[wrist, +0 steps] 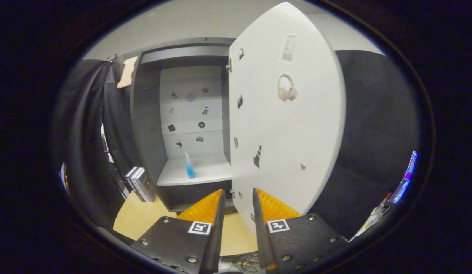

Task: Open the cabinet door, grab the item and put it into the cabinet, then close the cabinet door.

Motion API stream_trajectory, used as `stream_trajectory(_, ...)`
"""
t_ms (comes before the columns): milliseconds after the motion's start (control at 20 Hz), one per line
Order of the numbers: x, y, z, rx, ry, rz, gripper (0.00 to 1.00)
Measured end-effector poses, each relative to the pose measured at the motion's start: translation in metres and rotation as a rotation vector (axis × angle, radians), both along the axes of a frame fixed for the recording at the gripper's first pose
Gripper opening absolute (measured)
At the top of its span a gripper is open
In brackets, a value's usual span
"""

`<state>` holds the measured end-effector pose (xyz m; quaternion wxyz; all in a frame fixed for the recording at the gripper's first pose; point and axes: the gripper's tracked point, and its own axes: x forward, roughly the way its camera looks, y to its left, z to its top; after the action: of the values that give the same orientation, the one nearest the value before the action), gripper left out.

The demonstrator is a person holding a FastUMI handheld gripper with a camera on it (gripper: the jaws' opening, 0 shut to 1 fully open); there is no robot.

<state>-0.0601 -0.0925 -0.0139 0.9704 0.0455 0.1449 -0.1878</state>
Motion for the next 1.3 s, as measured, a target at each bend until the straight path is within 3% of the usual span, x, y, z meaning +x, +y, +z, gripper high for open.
stream_trajectory(400, -0.056, -0.06, -0.01, 0.012, 0.004, -0.203, 0.39)
stream_trajectory(700, -0.077, -0.123, -0.023, -0.052, 0.047, -0.359, 0.4)
stream_trajectory(950, -0.064, -0.145, -0.034, -0.073, 0.062, -0.378, 0.44)
stream_trajectory(1300, -0.042, -0.147, -0.043, -0.101, 0.083, -0.32, 0.45)
